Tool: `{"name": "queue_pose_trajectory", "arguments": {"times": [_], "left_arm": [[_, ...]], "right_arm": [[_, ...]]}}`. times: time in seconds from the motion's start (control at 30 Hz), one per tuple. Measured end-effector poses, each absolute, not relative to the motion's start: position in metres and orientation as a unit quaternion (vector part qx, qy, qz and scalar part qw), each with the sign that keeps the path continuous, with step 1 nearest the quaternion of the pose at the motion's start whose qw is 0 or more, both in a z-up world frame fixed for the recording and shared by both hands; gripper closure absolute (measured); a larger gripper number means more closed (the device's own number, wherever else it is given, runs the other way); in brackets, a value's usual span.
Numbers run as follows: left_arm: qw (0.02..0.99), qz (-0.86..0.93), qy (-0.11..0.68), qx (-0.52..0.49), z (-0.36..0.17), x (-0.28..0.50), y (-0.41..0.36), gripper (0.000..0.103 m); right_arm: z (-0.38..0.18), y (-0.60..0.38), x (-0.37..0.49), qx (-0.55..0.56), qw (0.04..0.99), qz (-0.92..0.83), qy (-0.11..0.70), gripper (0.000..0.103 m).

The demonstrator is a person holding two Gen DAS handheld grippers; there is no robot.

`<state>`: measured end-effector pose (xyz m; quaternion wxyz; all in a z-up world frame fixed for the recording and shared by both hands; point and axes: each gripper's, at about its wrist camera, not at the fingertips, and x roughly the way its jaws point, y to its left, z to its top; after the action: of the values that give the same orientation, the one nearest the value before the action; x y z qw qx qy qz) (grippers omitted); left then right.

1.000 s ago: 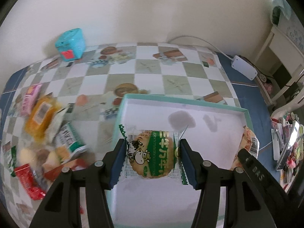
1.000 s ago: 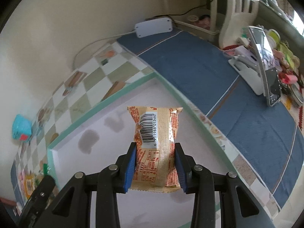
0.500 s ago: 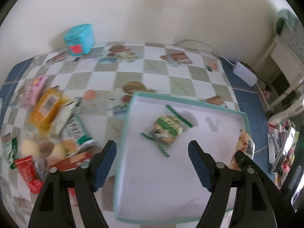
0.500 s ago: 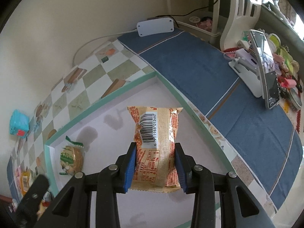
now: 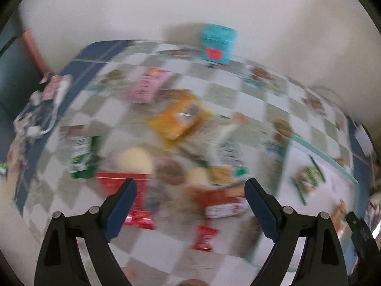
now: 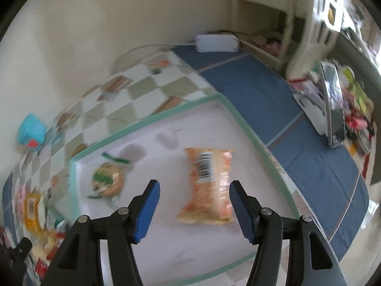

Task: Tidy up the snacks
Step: 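Grasp the red wrapped bread with the left tool while the right tool grasps the red candy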

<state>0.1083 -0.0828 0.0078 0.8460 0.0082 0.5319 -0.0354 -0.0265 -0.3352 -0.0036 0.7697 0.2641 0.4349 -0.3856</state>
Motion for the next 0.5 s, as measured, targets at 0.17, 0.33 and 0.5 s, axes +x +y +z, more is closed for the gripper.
{"name": "queue_pose_trajectory", "arguments": {"times": [0.17,0.33,0.5], "left_arm": [[0.853,0.012,0.521,-0.012,0.015,0.109,-0.033,0.007],[0.854,0.045,0.517,-0.03,0.016,0.106,0.006,0.002],[0.851,0.066,0.516,-0.066,0.014,0.104,0.036,0.002]], "right_arm": [[0.004,-0.287,-0.004,0.228,0.802,-0.33,0.443,0.034],[-0.001,-0.243,0.015,0.227,0.818,-0.256,0.462,0.032],[-0.003,-0.214,0.026,0.22,0.83,-0.209,0.469,0.027]]}}
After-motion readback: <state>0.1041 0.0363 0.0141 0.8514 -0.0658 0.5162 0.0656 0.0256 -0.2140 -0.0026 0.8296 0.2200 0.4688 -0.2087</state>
